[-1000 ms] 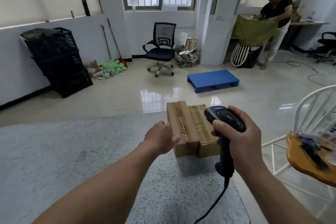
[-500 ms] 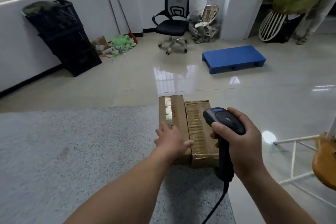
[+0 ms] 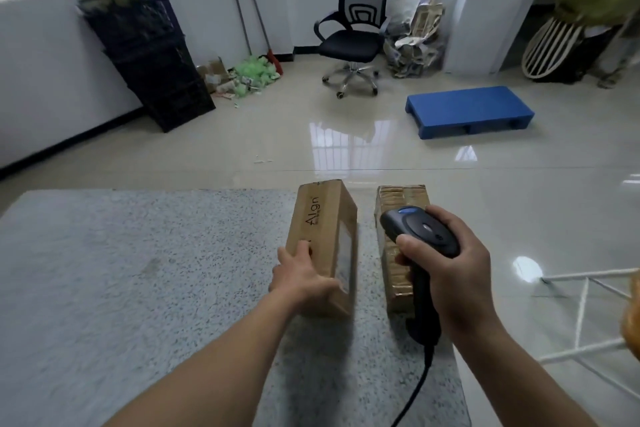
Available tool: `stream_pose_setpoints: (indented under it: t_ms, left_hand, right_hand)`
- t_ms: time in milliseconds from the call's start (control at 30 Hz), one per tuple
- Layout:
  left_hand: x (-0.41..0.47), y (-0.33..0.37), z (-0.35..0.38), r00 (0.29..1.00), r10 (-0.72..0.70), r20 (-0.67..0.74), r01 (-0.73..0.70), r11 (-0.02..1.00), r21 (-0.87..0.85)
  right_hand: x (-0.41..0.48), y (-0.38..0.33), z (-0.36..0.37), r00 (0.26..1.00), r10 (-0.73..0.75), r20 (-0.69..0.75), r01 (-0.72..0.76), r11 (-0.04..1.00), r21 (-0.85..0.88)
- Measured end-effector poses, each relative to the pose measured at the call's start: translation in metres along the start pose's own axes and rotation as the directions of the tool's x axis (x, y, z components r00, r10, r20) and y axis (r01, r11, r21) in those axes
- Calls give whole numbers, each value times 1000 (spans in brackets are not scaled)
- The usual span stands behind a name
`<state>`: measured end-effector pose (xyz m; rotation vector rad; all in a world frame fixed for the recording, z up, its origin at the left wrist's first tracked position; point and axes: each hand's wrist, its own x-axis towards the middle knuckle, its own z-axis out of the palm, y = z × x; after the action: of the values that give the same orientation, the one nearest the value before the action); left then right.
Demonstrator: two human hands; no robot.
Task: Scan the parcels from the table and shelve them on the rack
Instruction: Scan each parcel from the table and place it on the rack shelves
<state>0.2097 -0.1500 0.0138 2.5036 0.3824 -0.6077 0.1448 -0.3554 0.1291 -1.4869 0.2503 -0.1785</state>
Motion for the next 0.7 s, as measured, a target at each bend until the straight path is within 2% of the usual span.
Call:
stream_pose_setpoints:
  t_ms: [233,500,700]
  left_hand:
    - [-37,-144,-58,999,-42,5,43,994,-104]
    - [-116,-315,-122,985,-125,118,129,991,-32]
    - [-154,-394,-139,975,-192,111,205,971,-124]
  right_hand:
    - [-65,2,77,998,-9,68,12,999,-46]
    - [-181,26,192,977,11,211,13,994,-111]
    - [-236,34,248,959,12,281,27,991,-133]
